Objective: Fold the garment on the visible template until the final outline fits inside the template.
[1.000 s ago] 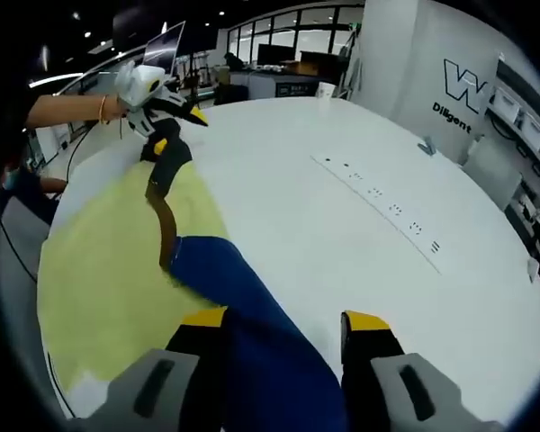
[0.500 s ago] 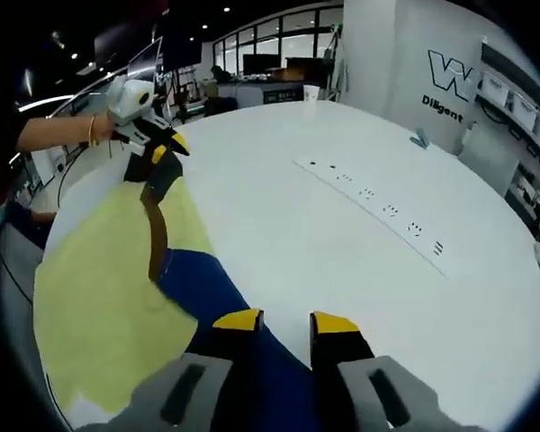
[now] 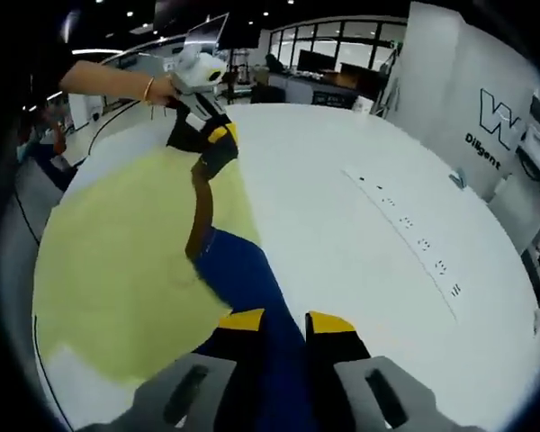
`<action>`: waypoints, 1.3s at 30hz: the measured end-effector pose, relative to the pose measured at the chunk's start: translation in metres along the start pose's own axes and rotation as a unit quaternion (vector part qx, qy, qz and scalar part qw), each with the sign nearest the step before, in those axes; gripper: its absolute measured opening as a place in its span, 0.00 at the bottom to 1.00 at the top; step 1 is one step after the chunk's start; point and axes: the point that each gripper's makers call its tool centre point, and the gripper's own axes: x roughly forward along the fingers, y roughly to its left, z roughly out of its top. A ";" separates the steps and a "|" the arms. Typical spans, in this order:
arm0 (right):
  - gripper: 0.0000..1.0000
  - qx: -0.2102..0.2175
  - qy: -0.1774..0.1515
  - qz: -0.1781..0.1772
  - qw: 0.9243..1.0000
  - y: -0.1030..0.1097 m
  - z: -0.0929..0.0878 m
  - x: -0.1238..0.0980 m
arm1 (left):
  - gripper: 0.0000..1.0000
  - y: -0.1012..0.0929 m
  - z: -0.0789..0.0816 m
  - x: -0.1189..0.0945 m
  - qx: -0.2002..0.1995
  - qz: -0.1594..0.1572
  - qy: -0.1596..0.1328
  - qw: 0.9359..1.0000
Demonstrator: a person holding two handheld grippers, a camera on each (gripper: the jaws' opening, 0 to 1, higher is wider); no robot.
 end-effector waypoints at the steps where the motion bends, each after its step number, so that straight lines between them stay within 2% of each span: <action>1: 0.10 -0.013 0.007 0.004 1.000 0.003 -0.002 0.000 | 0.04 0.000 0.000 0.000 -0.002 0.000 0.001 1.000; 5: 0.12 -0.041 0.004 0.019 0.999 0.010 0.001 0.001 | 0.05 0.004 -0.001 0.004 -0.016 0.000 0.007 1.000; 6: 0.12 -0.051 -0.001 0.030 0.998 0.019 0.004 0.002 | 0.05 0.003 -0.001 0.004 -0.022 0.001 0.009 1.000; 8: 0.13 -0.083 0.014 0.046 0.995 0.024 0.000 0.005 | 0.05 0.002 0.000 0.006 -0.035 -0.003 0.007 0.999; 9: 0.14 -0.089 0.018 0.046 0.995 0.025 -0.001 0.006 | 0.05 0.001 -0.001 0.005 -0.041 -0.003 0.007 0.999; 10: 0.14 -0.106 0.038 0.037 0.993 0.021 -0.006 0.010 | 0.05 0.001 -0.001 0.004 -0.042 -0.005 0.008 0.999; 12: 0.09 -0.117 0.051 0.031 0.991 0.021 -0.008 0.012 | 0.05 0.003 -0.001 0.005 -0.044 -0.006 0.008 0.999; 15: 0.00 -0.114 0.040 0.029 0.992 0.023 -0.002 0.015 | 0.06 0.001 -0.002 0.006 -0.040 -0.009 0.010 0.999; 16: 0.00 -0.125 0.027 0.024 0.992 0.022 0.004 0.017 | 0.06 0.003 -0.001 0.006 -0.038 -0.008 0.013 0.999; 18: 0.00 -0.107 0.019 0.028 0.994 0.022 0.007 0.021 | 0.06 0.004 -0.002 0.006 -0.038 -0.008 0.013 0.999; 20: 0.00 -0.060 0.014 0.024 0.998 0.021 0.008 0.021 | 0.06 0.005 -0.002 0.006 -0.043 -0.008 0.012 0.999; 21: 0.00 -0.005 0.002 0.022 1.000 0.018 0.011 0.021 | 0.06 0.005 -0.002 0.006 -0.044 -0.008 0.010 0.999; 23: 0.00 0.057 -0.032 0.014 0.998 0.003 0.014 0.023 | 0.05 0.007 -0.002 0.007 -0.049 -0.009 0.010 0.999; 24: 0.00 0.097 -0.043 0.004 0.994 -0.003 0.017 0.020 | 0.05 0.007 -0.002 0.007 -0.055 -0.009 0.010 0.998; 26: 0.00 0.133 -0.054 0.004 0.990 -0.008 0.019 0.019 | 0.05 0.006 -0.003 0.007 -0.062 -0.010 0.011 0.998; 27: 0.00 0.188 -0.071 -0.001 0.980 -0.014 0.022 0.017 | 0.05 0.006 -0.002 0.007 -0.065 -0.011 0.011 0.998; 32: 0.00 0.235 -0.093 -0.006 0.967 -0.018 0.028 0.011 | 0.06 0.005 0.000 0.007 -0.093 -0.011 0.003 0.996; 33: 0.00 0.281 -0.107 -0.017 0.954 -0.027 0.028 0.010 | 0.06 0.010 0.004 0.006 -0.115 -0.003 -0.011 0.993; 34: 0.00 0.304 -0.116 -0.020 0.945 -0.030 0.030 0.009 | 0.06 0.012 0.006 0.006 -0.128 0.001 -0.018 0.992; 37: 0.00 0.294 -0.104 -0.027 0.950 -0.041 0.023 0.010 | 0.05 0.018 0.008 0.001 -0.148 0.016 -0.029 0.988; 39: 0.00 0.301 -0.103 -0.030 0.948 -0.038 0.021 0.011 | 0.06 0.021 0.007 -0.001 -0.145 0.023 -0.028 0.989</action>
